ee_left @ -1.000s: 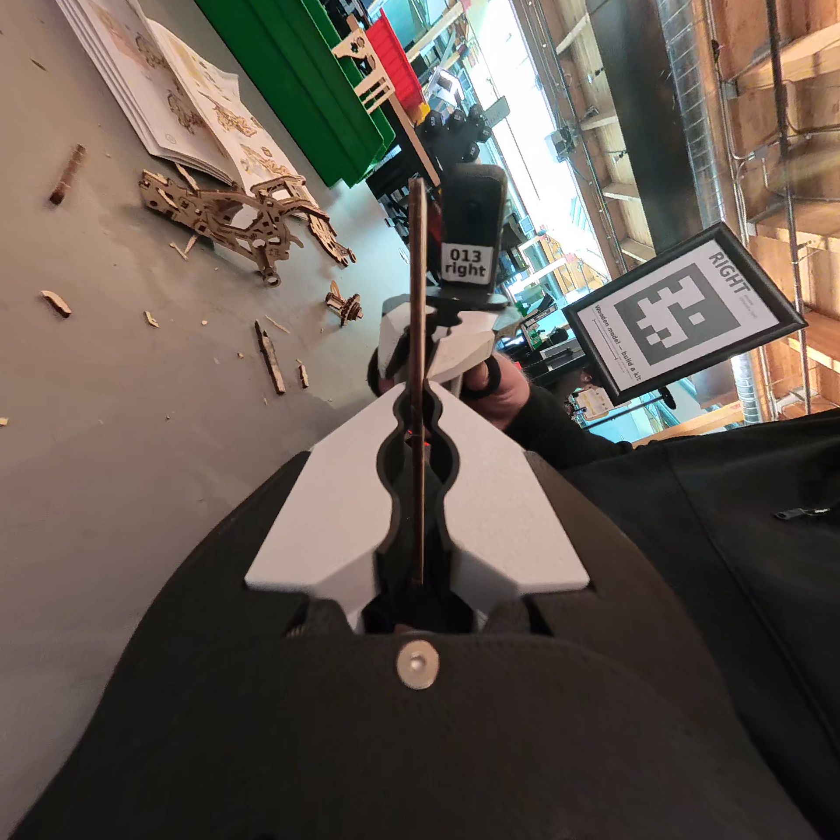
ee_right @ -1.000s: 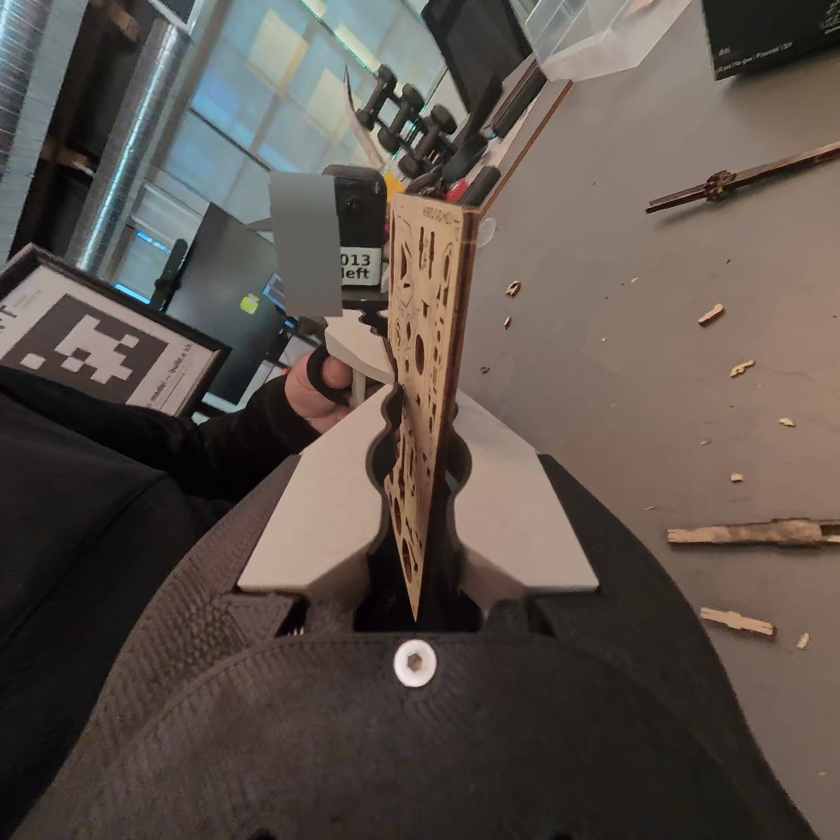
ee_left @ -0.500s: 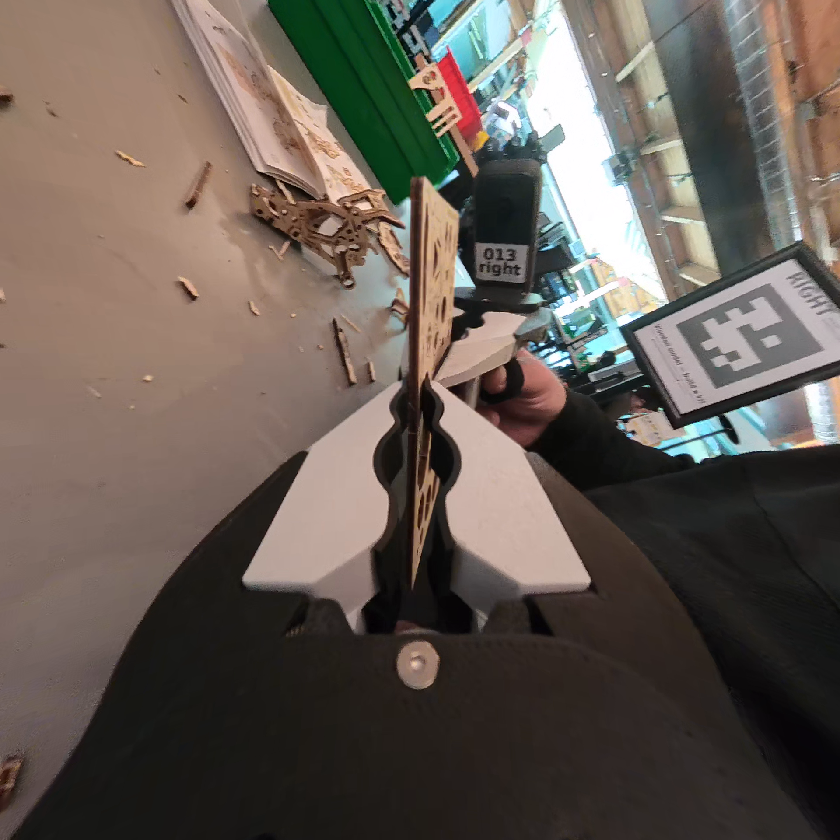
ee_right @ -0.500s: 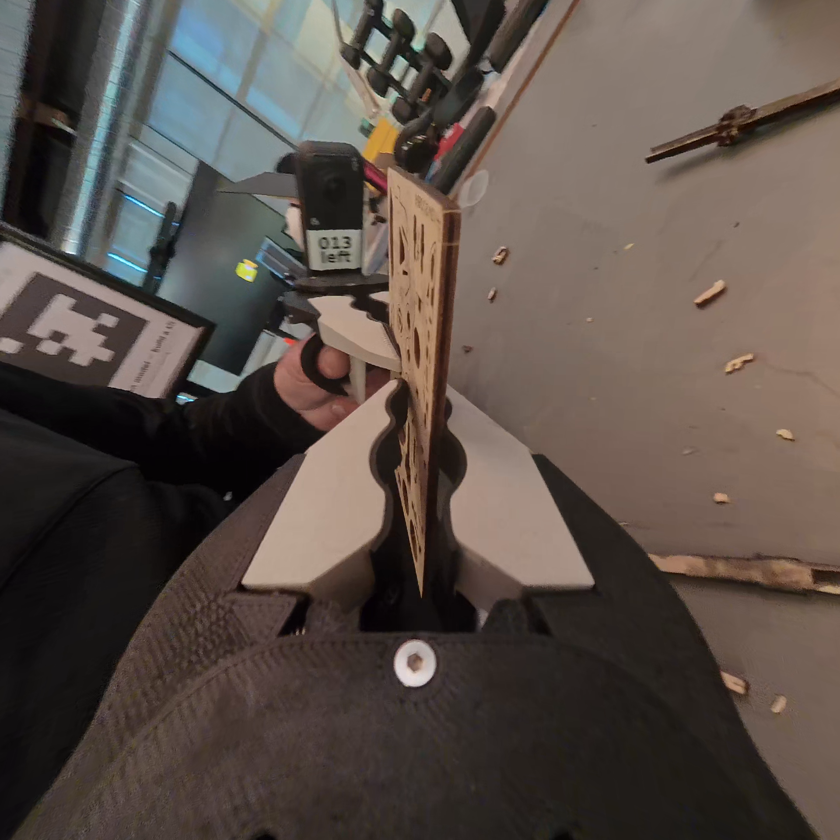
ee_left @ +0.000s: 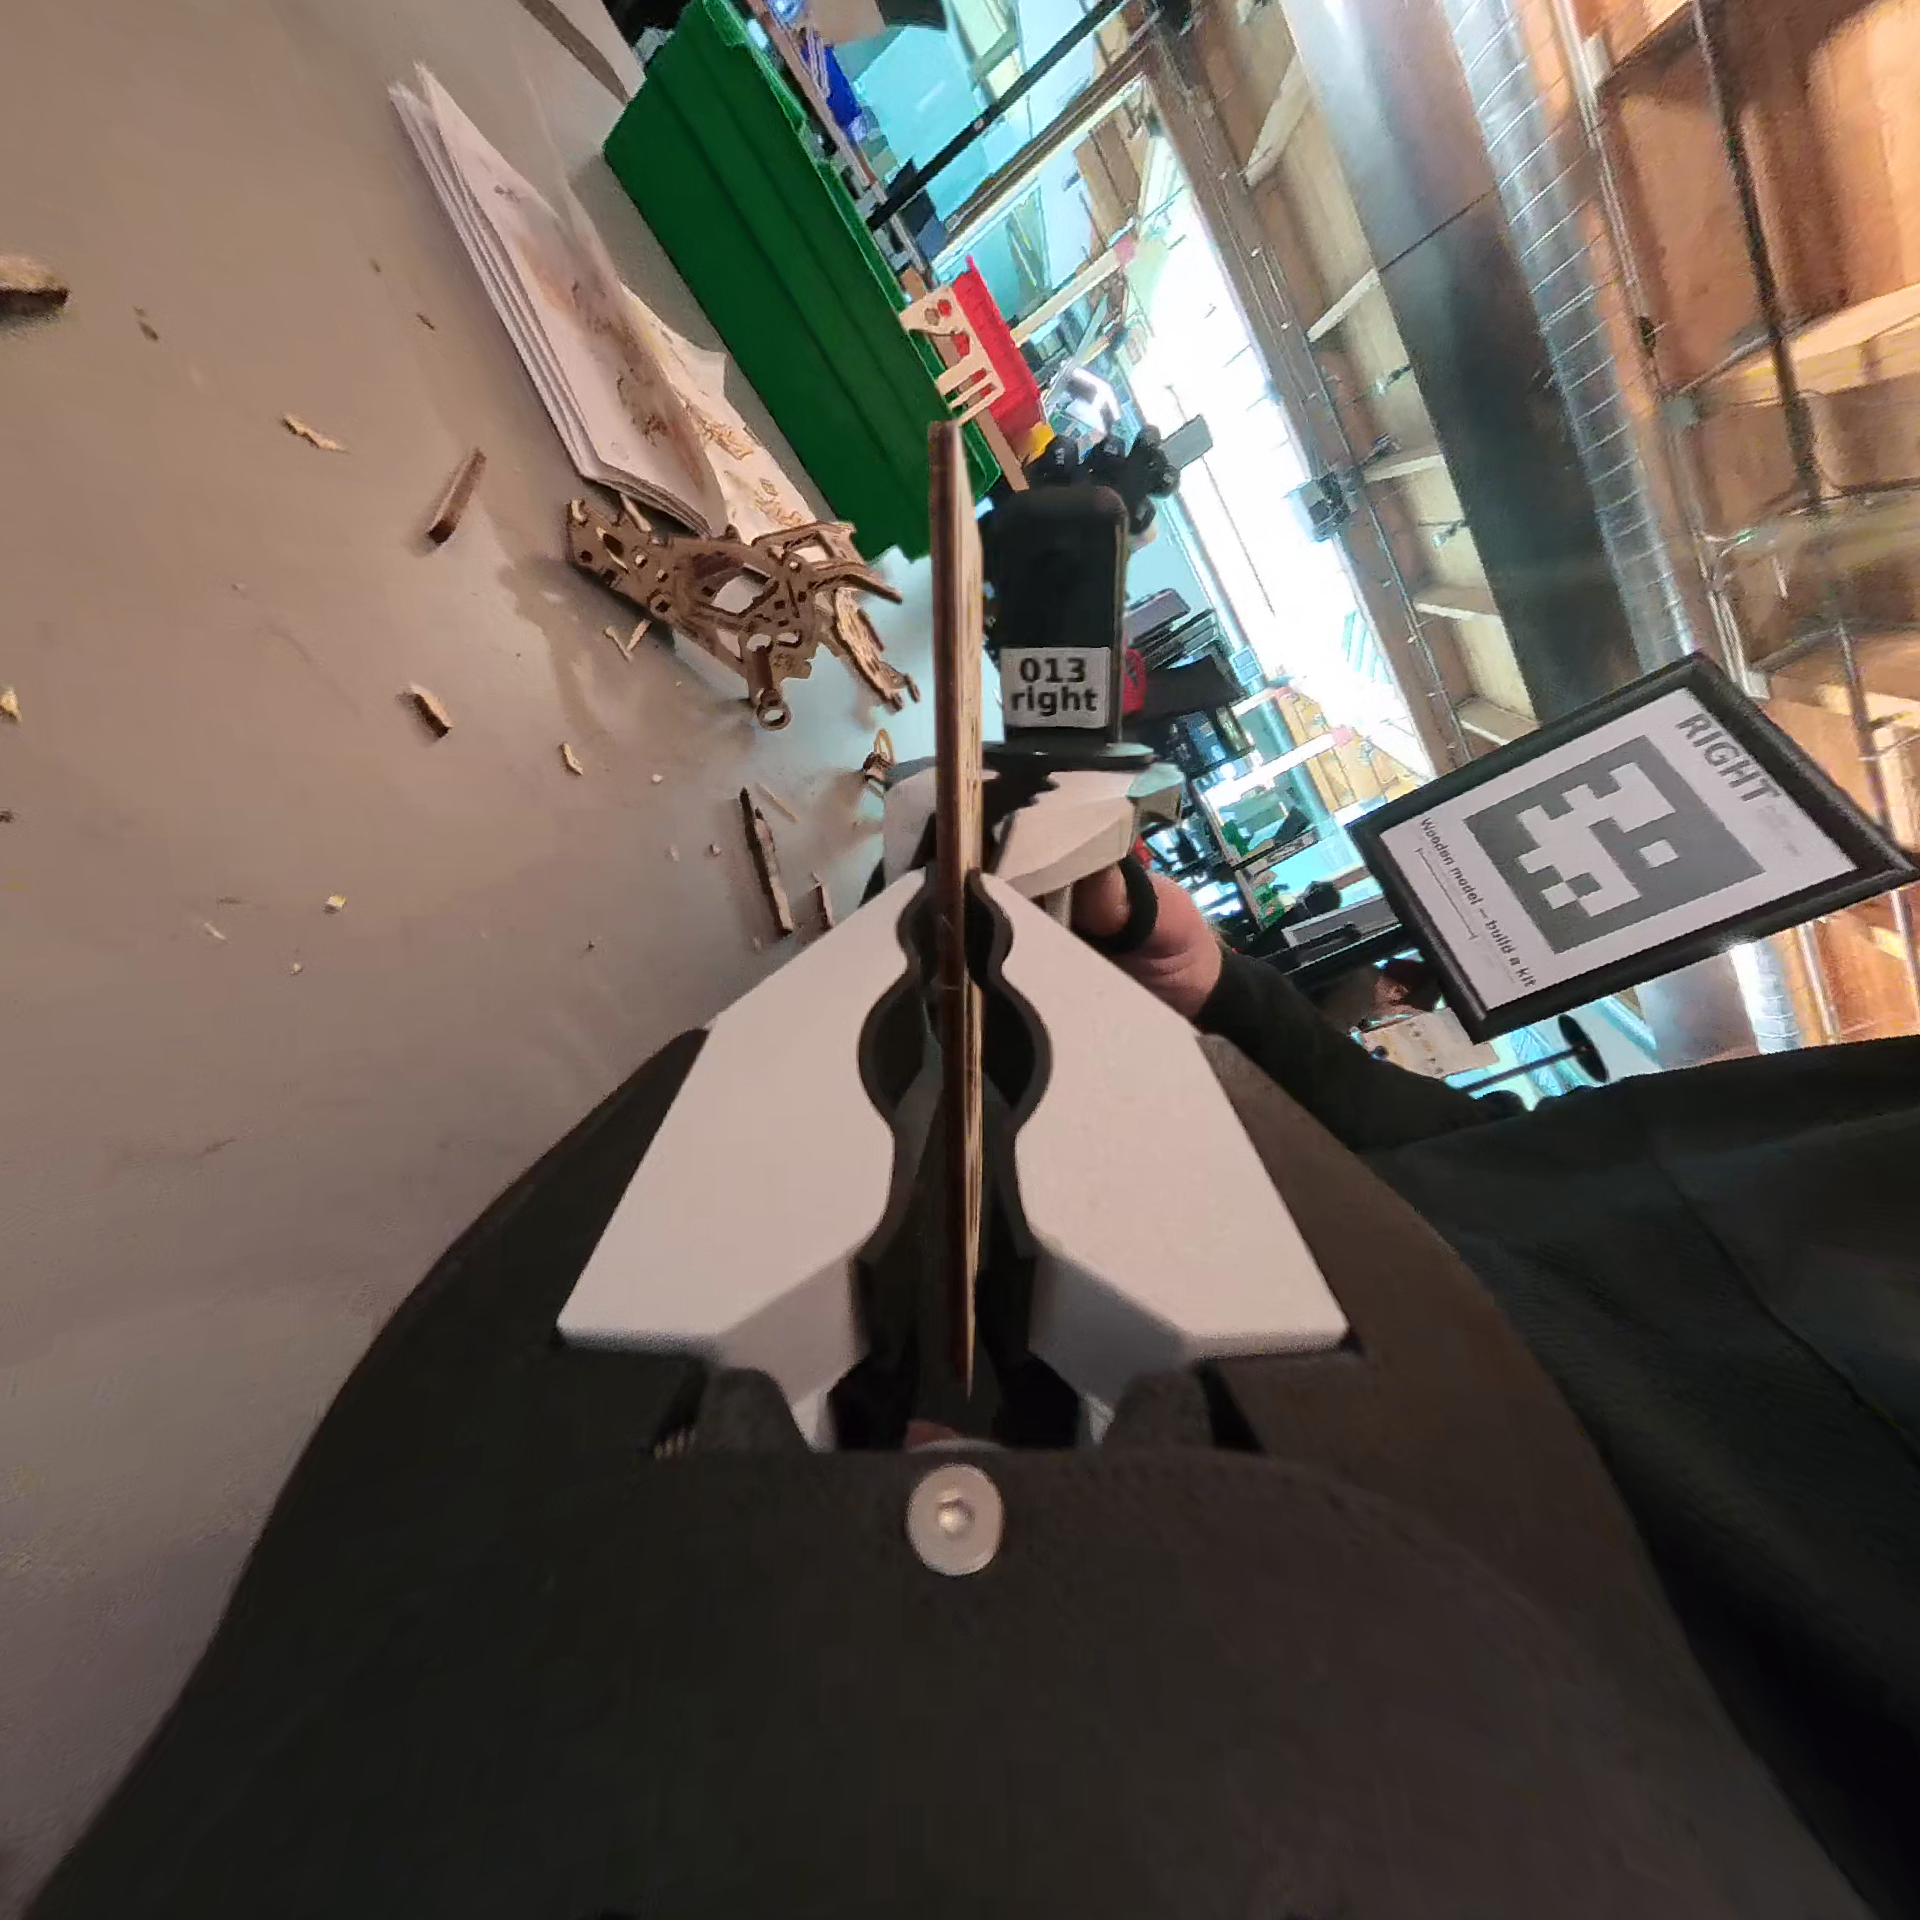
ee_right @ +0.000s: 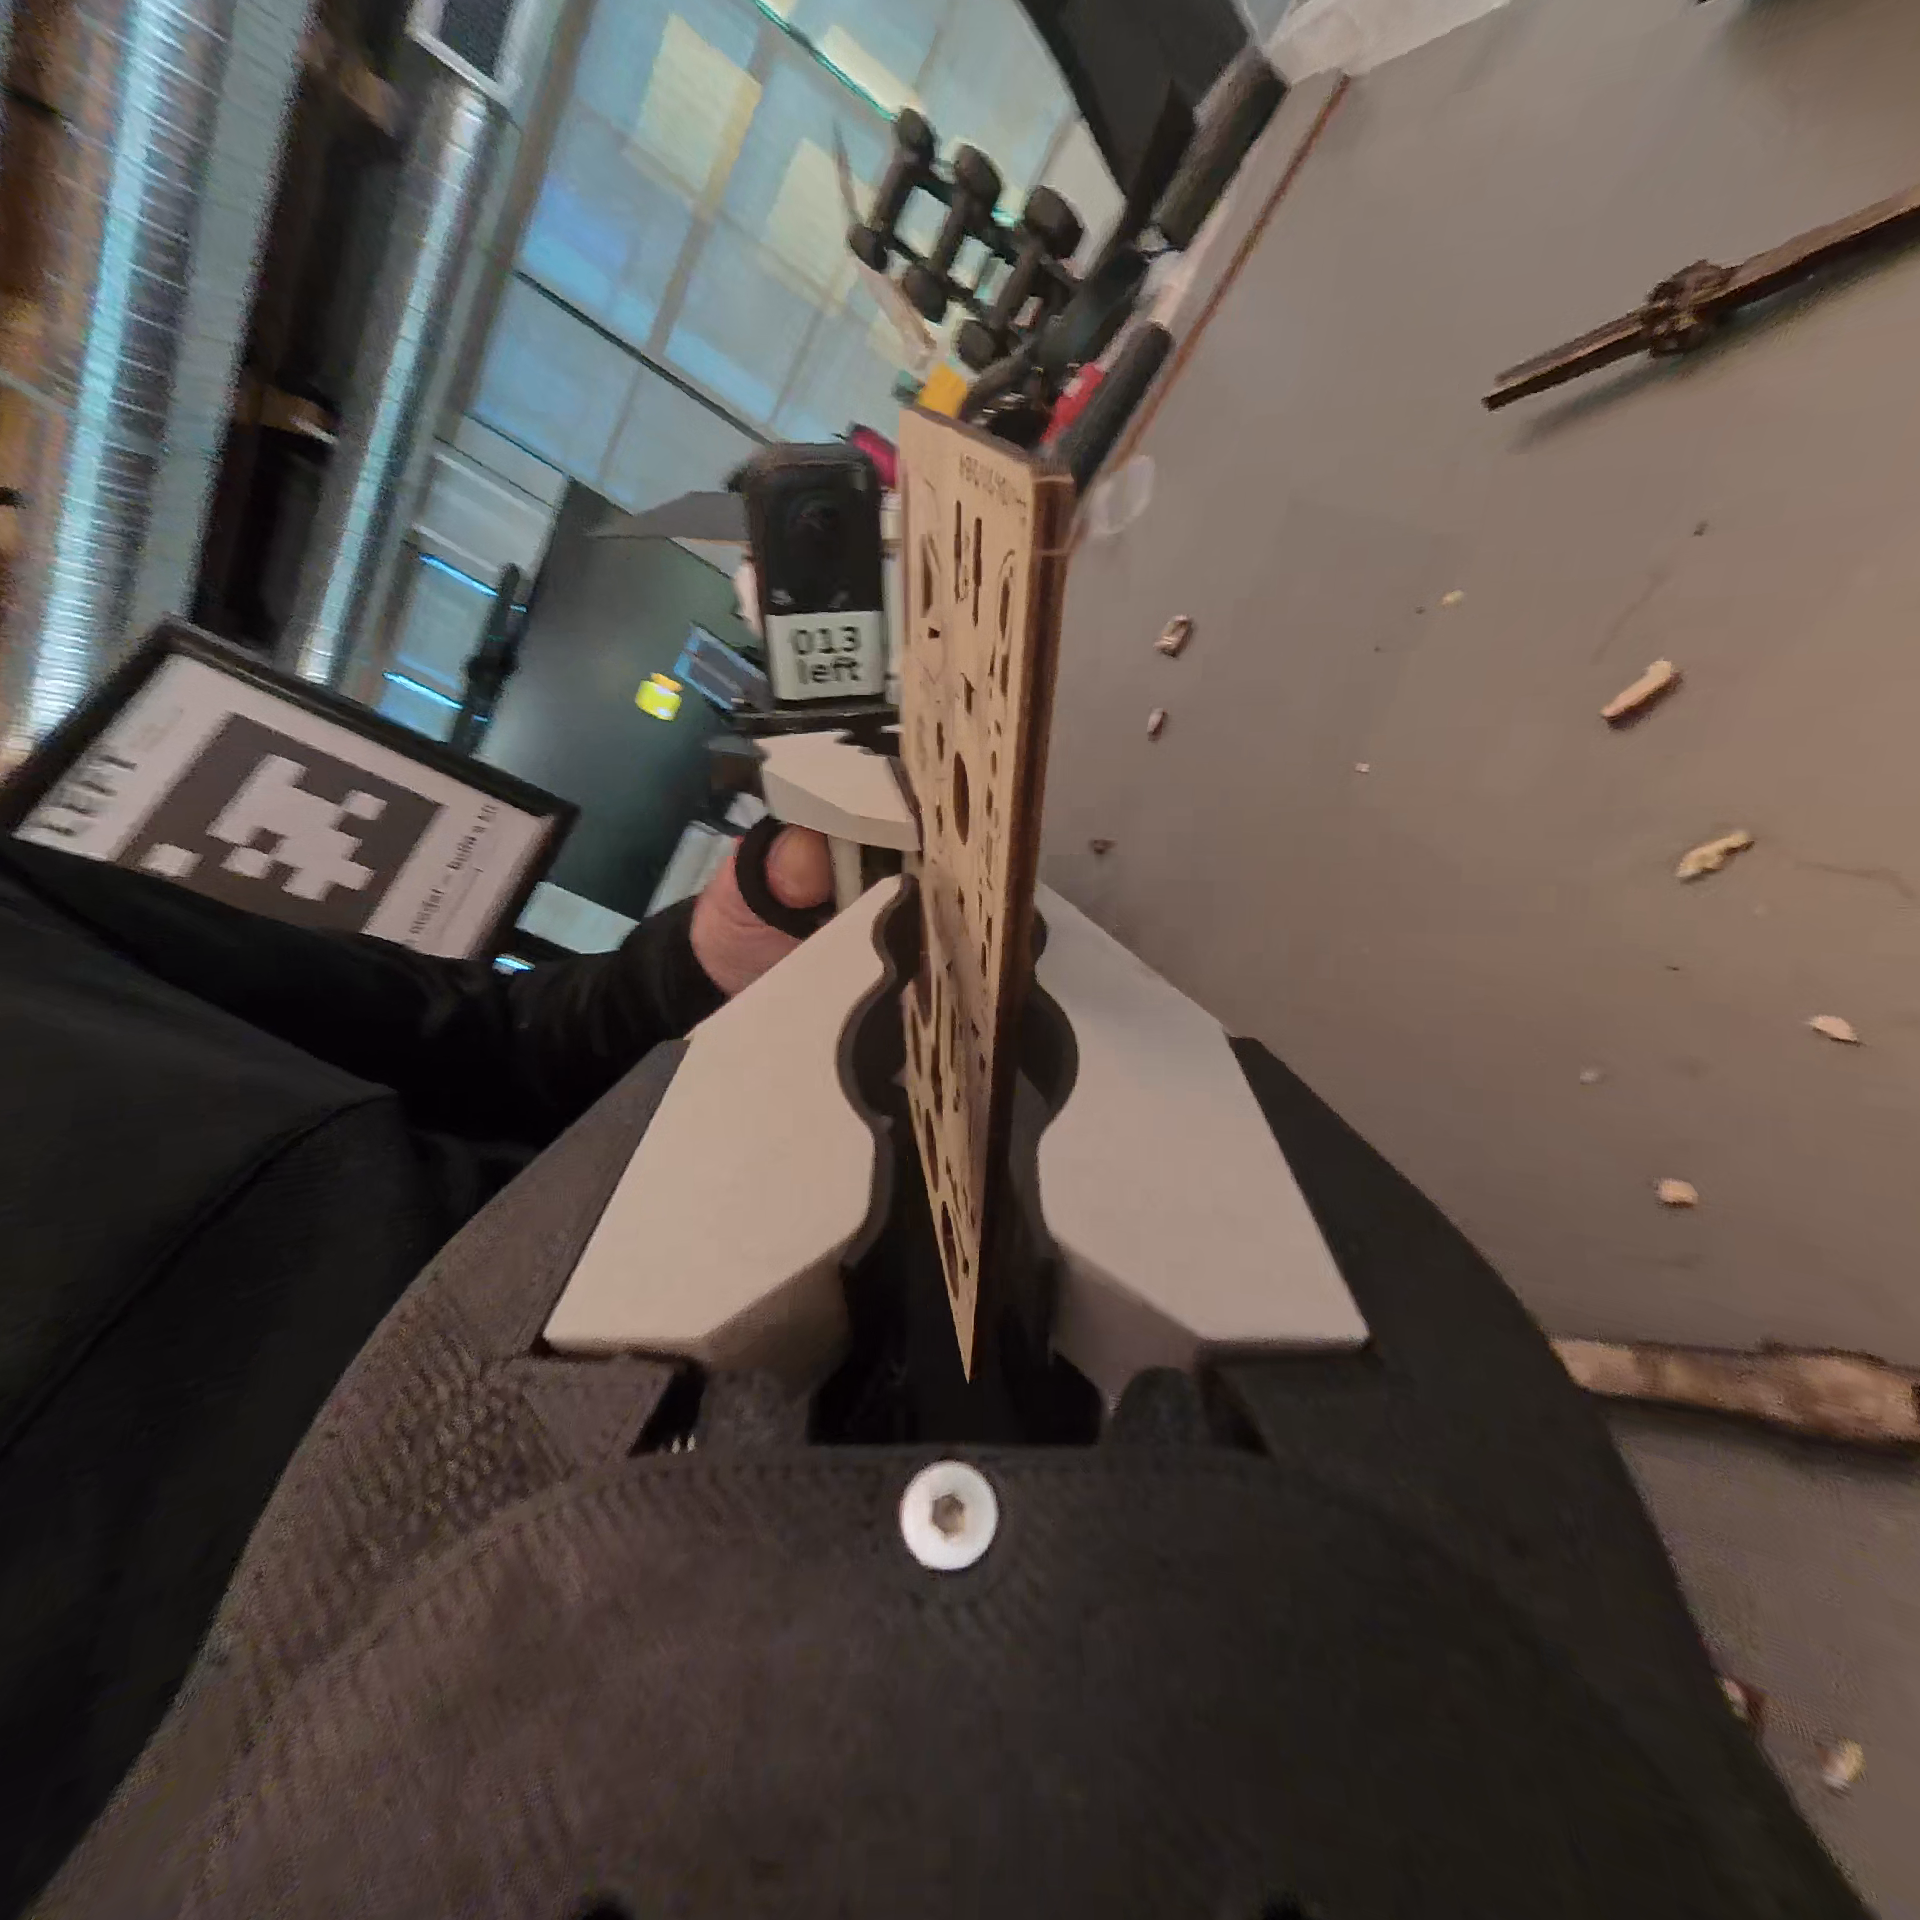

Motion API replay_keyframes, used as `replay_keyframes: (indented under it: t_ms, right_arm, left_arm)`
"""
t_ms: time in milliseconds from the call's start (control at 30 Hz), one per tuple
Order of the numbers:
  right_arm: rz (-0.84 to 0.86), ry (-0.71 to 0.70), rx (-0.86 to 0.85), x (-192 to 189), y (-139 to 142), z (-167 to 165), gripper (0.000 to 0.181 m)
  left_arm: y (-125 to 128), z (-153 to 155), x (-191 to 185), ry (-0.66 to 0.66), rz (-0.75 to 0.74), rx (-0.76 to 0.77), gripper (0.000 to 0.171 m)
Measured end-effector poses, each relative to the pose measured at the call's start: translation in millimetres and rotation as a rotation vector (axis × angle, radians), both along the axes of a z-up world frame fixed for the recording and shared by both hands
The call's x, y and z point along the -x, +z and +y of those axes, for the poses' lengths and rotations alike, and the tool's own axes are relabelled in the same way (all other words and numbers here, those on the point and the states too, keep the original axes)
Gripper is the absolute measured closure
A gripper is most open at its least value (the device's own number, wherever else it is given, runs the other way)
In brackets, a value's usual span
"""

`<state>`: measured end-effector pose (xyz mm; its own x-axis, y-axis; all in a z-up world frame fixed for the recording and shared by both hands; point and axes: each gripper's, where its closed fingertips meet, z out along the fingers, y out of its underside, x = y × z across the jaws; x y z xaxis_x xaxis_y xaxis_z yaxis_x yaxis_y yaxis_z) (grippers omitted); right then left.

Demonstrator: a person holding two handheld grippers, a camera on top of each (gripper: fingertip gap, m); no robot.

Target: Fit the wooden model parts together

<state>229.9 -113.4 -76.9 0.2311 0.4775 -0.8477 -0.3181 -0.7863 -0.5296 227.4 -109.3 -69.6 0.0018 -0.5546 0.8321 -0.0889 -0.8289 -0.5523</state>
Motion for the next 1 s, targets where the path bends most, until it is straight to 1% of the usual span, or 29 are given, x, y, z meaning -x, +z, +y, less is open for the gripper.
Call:
replay_keyframes:
  t_ms: [167, 267, 600, 667, 767, 867, 900, 933, 967, 1000]
  right_arm:
    - [0.045, 0.003, -0.005, -1.6, 5.5, -1.2, 0.176]
    - [0.021, -0.008, 0.010, -2.2, 3.5, -0.8, 0.174]
    - [-0.172, -0.074, 0.018, -6.9, -15.8, 7.3, 0.170]
    - [-0.221, -0.095, 0.011, -6.7, -20.5, 10.6, 0.171]
    - [-0.241, -0.107, -0.026, -4.7, -16.1, 13.9, 0.169]
    - [-0.265, -0.114, -0.031, -7.6, -14.0, 16.6, 0.164]
    - [-0.249, -0.106, -0.019, -7.4, -12.0, 15.8, 0.161]
    - [-0.230, -0.094, -0.003, -7.4, -11.0, 14.5, 0.150]
    - [-0.225, -0.096, 0.002, -9.8, -10.6, 14.3, 0.153]
    - [-0.216, -0.105, -0.022, -11.8, -6.5, 14.1, 0.160]
  left_arm:
    - [5.0, 0.1, 0.2, 0.002, -0.041, 0.017, 0.171]
    - [4.8, 0.4, 0.0, 0.016, -0.021, -0.023, 0.171]
    - [-12.5, 7.9, -2.5, 0.103, 0.080, -0.122, 0.169]
    - [-20.2, 12.5, -1.8, 0.121, 0.119, -0.133, 0.168]
    - [-15.3, 15.9, 0.5, 0.126, 0.098, -0.132, 0.167]
    - [-11.1, 14.2, -2.2, 0.106, 0.060, -0.093, 0.168]
    - [-9.0, 14.1, -1.9, 0.103, 0.038, -0.077, 0.169]
    - [-6.4, 16.0, 0.1, 0.106, 0.005, -0.046, 0.171]
    - [-2.9, 20.9, 4.2, 0.122, -0.031, -0.024, 0.171]
    - [0.8, 24.0, 7.7, 0.124, -0.056, -0.020, 0.171]
